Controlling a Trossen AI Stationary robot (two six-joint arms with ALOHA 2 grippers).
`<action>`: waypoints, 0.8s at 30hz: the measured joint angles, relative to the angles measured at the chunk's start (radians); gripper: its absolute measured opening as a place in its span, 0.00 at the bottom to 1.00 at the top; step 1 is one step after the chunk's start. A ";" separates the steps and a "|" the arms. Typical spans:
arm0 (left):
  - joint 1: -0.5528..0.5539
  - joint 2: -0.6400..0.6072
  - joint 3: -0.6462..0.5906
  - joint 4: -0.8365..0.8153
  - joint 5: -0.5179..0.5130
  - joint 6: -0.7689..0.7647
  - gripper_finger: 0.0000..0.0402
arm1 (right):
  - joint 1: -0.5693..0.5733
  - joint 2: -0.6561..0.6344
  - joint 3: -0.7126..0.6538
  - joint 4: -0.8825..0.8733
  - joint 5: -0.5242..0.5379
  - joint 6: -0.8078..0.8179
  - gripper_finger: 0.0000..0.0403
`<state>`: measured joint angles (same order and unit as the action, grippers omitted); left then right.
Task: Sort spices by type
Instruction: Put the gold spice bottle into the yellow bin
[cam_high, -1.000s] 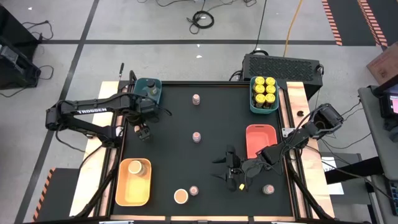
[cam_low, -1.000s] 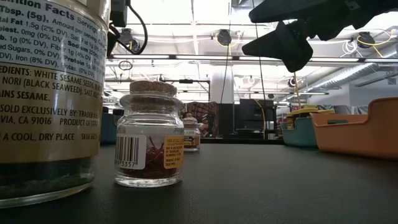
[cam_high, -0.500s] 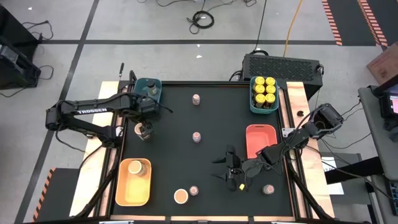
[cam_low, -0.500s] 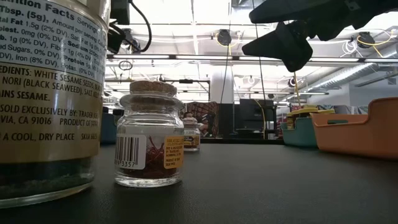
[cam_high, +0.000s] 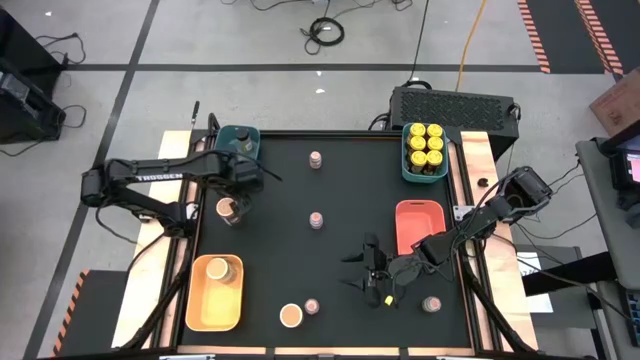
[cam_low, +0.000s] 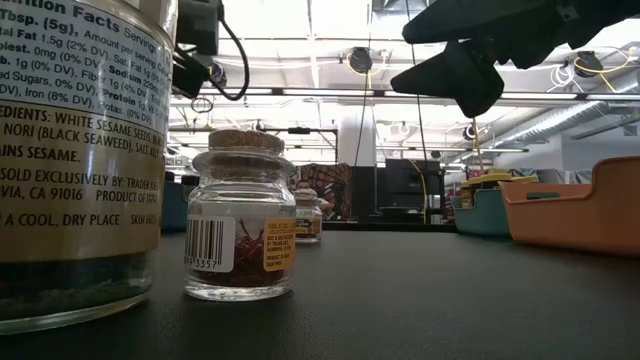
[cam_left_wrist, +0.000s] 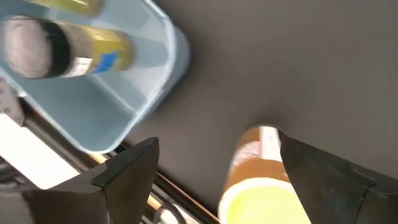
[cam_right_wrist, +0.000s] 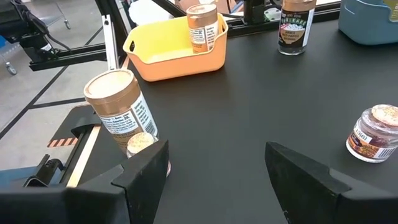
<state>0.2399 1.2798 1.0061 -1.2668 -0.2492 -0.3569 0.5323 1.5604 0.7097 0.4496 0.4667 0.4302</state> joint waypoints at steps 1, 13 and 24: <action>0.000 0.004 0.000 0.001 0.022 0.001 0.85 | 0.000 0.000 0.000 0.000 0.000 0.000 0.65; 0.000 0.006 0.000 -0.032 0.130 -0.002 0.85 | 0.000 0.000 0.000 -0.011 0.000 0.003 0.65; 0.000 0.006 0.000 -0.077 0.149 0.001 0.85 | 0.000 0.000 0.000 -0.015 0.000 0.007 0.65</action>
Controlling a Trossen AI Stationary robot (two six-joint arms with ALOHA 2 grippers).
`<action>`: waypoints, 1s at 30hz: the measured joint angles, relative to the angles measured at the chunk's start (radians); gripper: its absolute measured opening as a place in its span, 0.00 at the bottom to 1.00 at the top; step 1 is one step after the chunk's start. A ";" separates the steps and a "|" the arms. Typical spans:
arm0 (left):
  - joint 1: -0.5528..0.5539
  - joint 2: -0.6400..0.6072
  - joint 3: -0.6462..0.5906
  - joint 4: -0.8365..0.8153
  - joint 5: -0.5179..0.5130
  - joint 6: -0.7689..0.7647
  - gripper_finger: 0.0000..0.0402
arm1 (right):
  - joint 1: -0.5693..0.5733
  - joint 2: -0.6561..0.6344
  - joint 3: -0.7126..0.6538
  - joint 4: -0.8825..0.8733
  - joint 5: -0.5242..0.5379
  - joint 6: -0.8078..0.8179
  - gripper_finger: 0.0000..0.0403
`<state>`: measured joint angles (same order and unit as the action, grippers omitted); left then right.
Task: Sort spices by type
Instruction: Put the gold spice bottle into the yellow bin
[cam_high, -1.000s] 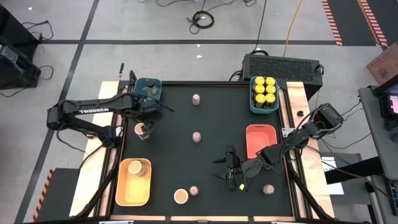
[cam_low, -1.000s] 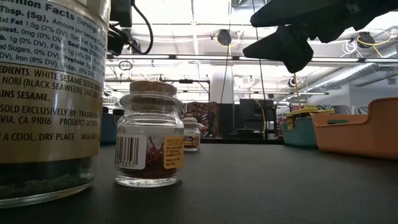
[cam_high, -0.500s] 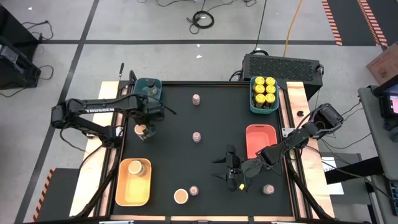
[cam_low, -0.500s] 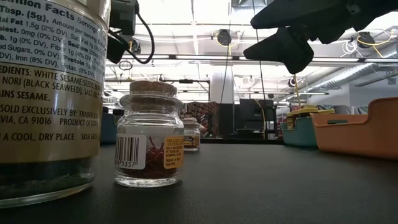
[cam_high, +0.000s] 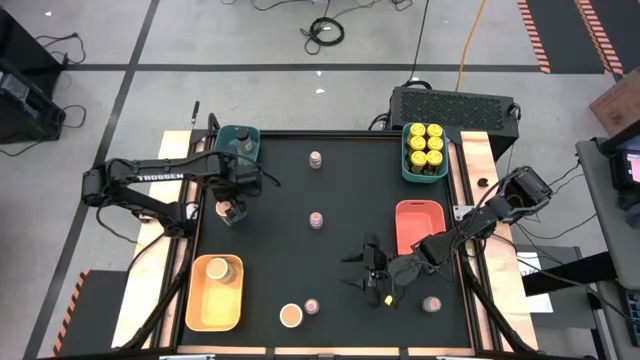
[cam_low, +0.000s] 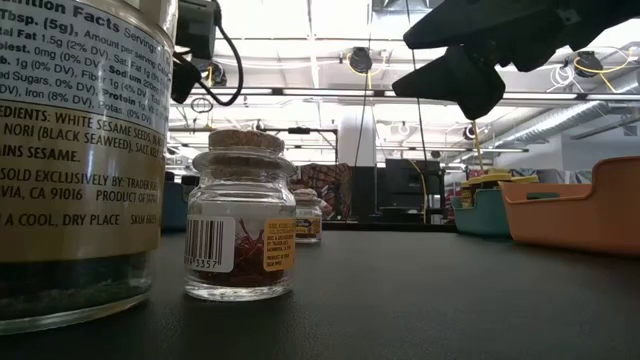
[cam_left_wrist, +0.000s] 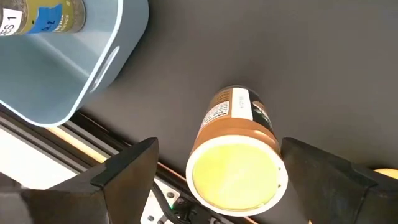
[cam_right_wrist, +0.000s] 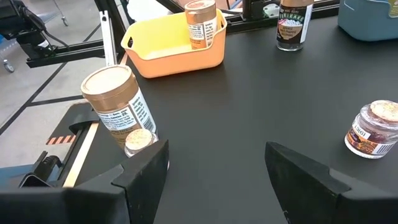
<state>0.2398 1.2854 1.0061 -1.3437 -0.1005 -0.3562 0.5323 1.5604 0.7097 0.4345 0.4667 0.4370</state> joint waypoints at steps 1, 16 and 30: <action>0.000 0.000 0.000 0.000 0.000 0.002 0.85 | 0.000 0.000 0.000 0.000 0.000 0.000 0.65; 0.000 0.000 -0.002 -0.002 0.048 0.008 0.85 | 0.000 0.000 0.000 0.000 0.000 -0.004 0.65; 0.000 -0.005 -0.199 0.058 0.077 0.027 0.85 | 0.000 0.000 0.000 -0.008 0.000 -0.011 0.65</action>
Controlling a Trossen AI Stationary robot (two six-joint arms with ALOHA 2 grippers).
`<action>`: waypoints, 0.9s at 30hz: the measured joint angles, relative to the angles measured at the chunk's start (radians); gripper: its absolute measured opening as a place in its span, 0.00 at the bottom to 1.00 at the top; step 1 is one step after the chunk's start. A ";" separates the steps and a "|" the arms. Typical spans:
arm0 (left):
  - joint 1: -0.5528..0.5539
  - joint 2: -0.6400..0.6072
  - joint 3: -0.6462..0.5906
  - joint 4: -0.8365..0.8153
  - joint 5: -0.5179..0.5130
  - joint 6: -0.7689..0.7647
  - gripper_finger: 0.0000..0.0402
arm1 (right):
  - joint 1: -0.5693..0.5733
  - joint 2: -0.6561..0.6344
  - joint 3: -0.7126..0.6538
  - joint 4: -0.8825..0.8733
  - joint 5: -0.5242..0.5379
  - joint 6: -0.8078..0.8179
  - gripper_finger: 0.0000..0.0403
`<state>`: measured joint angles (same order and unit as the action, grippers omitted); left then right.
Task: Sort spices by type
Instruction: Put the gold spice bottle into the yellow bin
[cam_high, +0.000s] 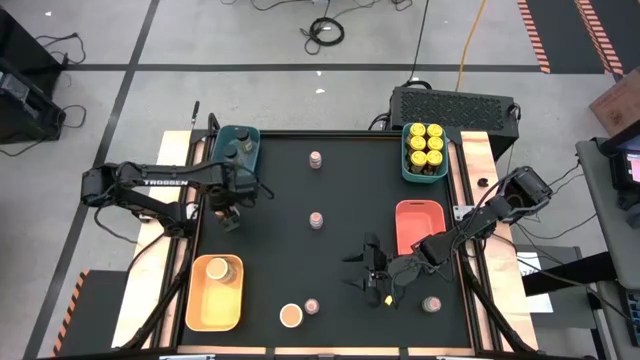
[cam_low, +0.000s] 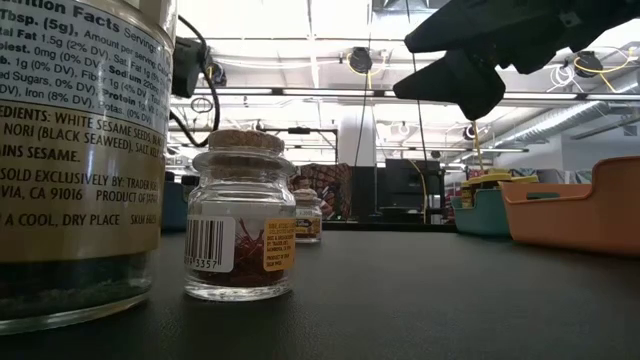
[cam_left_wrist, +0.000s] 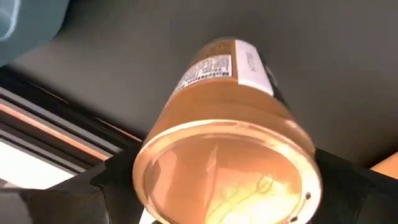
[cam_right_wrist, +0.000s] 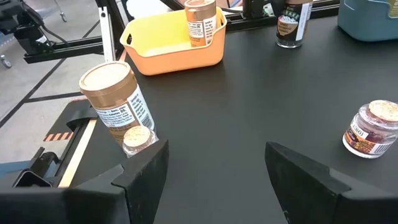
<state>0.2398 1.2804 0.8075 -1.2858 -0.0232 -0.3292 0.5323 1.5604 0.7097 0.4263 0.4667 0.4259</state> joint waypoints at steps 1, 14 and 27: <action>0.000 0.000 -0.002 0.000 0.000 0.009 0.85 | 0.000 0.000 0.000 0.000 0.000 0.000 0.65; 0.000 0.000 -0.002 0.034 0.001 0.055 0.85 | 0.000 0.000 0.000 0.001 0.000 0.004 0.65; 0.000 -0.004 0.000 0.018 0.038 0.055 0.69 | 0.000 0.000 0.000 -0.010 0.006 0.000 0.65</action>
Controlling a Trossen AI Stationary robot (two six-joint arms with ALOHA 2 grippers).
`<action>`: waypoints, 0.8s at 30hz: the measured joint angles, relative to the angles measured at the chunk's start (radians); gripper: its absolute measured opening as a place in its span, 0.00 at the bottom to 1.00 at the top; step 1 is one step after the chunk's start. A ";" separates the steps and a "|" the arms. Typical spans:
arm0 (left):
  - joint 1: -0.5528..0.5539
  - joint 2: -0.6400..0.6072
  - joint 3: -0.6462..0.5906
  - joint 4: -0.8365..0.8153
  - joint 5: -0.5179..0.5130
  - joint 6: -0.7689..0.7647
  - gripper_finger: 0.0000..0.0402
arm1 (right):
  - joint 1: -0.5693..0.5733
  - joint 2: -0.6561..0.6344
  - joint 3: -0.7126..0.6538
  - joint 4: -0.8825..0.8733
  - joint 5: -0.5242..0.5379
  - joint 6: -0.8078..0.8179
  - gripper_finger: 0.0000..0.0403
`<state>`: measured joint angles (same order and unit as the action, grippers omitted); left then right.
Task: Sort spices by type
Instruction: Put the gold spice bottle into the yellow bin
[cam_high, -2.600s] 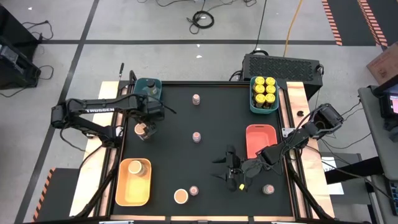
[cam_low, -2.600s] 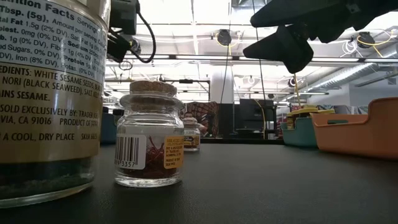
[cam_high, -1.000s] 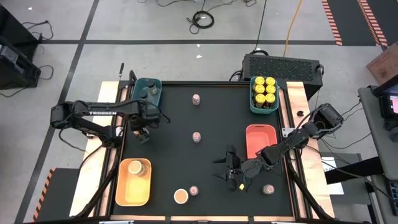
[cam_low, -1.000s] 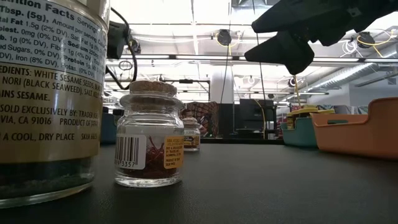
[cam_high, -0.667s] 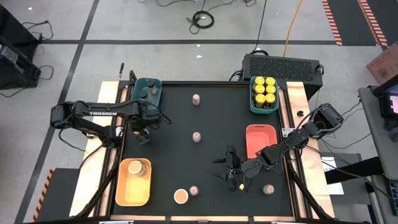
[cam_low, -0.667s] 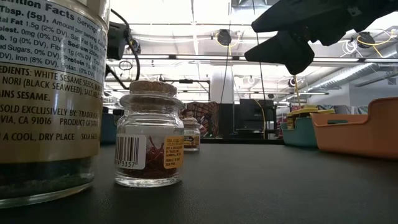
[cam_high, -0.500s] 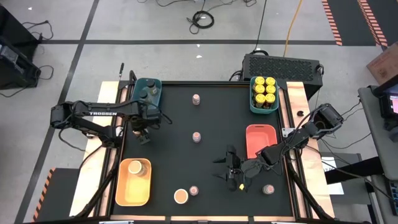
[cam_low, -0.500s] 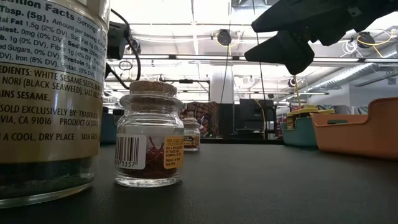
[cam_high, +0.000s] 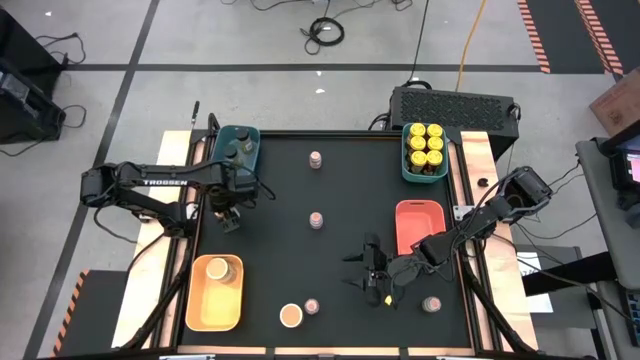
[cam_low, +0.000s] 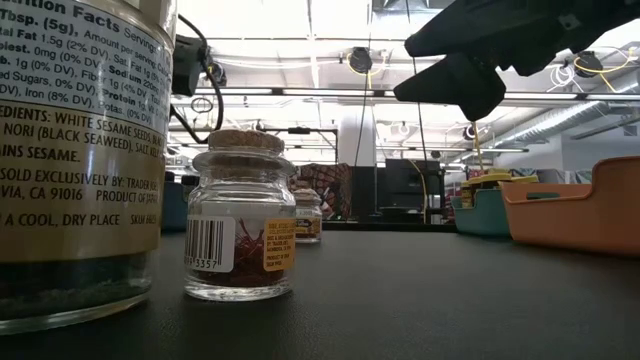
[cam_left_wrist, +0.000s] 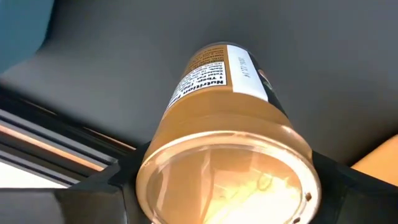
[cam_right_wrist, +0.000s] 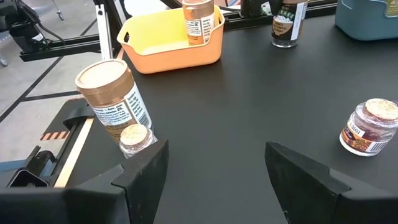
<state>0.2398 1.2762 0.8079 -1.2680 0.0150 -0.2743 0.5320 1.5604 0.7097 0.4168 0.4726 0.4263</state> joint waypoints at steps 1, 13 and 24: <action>0.000 0.000 0.002 -0.002 0.003 0.004 0.69 | 0.000 0.000 0.000 0.000 0.000 0.000 0.65; -0.012 0.001 0.206 -0.094 0.064 0.000 0.69 | 0.000 0.000 0.000 -0.002 -0.001 0.005 0.65; -0.193 0.001 0.469 -0.149 0.114 -0.153 0.69 | 0.000 0.000 0.000 -0.002 -0.002 0.023 0.65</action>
<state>0.0467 1.2770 1.2765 -1.4169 0.1295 -0.4276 0.5320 1.5604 0.7094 0.4145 0.4706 0.4497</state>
